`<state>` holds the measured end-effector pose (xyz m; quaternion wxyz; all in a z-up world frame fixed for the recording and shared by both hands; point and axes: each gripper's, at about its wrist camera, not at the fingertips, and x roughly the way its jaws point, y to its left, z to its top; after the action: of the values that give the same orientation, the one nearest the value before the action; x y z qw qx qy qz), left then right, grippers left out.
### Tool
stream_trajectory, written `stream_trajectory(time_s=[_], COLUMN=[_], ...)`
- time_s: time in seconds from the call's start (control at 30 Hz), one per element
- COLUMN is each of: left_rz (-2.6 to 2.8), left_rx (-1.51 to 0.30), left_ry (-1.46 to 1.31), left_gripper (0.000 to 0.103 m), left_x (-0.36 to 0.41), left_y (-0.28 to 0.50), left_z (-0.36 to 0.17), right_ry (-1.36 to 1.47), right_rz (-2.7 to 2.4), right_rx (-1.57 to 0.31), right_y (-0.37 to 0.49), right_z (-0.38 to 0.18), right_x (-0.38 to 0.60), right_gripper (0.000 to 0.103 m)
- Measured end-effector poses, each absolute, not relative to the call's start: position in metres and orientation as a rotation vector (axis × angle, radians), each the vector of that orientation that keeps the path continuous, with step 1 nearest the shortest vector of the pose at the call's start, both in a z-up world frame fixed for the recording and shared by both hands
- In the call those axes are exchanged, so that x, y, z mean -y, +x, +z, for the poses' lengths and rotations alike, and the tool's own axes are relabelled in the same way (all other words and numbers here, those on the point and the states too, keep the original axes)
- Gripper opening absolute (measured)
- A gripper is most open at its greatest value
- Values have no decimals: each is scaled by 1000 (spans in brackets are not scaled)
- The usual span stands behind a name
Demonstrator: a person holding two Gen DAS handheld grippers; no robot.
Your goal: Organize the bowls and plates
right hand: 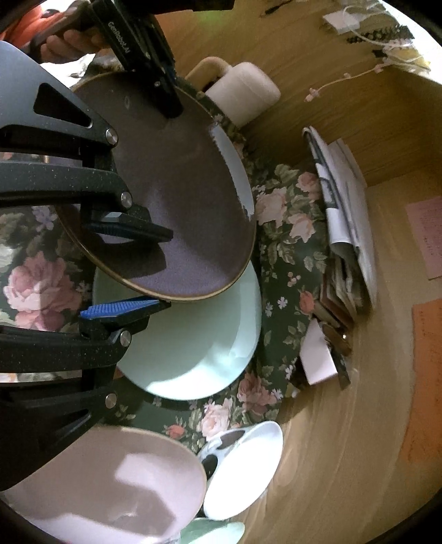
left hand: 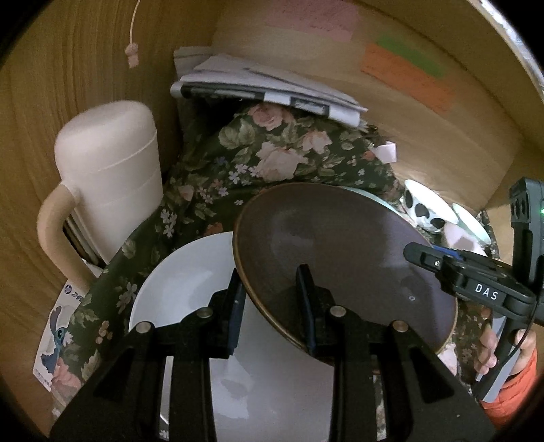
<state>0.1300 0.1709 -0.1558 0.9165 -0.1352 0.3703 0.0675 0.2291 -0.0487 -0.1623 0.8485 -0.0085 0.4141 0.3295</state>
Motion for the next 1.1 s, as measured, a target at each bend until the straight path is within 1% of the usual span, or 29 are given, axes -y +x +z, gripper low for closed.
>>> stream_trajectory(time_s=[0.63,1.1], left_rz=[79,26], left_rx=[-686,-694], left_ry=[-231,-203], left_gripper=[30,30], left_x=[-122,-86], left_y=[86,59], left_z=[-125,-128], right_ry=[44,102], right_rz=[659,624], right_rx=[-778,-771], right_y=[171,138], right_z=[-130,-134], right_x=[96,142], right_gripper=[29,29])
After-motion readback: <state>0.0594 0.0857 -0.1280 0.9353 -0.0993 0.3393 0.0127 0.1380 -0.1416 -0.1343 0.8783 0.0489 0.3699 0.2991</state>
